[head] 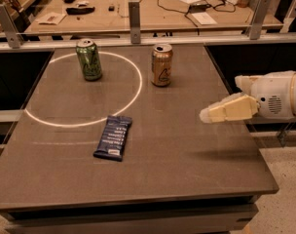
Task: Move orange can near rxbar blueberry
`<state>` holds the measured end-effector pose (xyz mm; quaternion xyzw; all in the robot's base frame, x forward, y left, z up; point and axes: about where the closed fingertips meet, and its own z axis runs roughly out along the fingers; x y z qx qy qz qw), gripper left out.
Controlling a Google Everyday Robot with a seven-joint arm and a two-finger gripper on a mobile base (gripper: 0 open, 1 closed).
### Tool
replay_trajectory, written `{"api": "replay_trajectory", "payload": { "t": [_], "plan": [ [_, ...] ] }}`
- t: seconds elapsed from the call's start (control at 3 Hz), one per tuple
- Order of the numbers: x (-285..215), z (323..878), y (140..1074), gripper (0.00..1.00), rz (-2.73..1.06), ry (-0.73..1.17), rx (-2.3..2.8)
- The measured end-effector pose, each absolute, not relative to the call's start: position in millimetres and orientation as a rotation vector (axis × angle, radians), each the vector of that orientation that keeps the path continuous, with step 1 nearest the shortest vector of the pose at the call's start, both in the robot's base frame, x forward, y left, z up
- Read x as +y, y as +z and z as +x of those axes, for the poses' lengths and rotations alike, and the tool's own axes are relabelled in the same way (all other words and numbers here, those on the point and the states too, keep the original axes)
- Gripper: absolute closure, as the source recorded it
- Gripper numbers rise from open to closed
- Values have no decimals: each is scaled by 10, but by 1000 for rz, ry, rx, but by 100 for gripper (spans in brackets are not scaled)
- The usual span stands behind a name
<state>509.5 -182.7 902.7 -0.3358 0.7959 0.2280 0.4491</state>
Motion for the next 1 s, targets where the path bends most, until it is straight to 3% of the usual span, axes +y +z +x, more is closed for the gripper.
{"api": "replay_trajectory", "payload": {
  "t": [0.33, 1.0],
  "plan": [
    [-1712, 5117, 9013, 0, -835, 593, 1947],
    [-1588, 5688, 8954, 0, -811, 767, 1828]
  ]
}}
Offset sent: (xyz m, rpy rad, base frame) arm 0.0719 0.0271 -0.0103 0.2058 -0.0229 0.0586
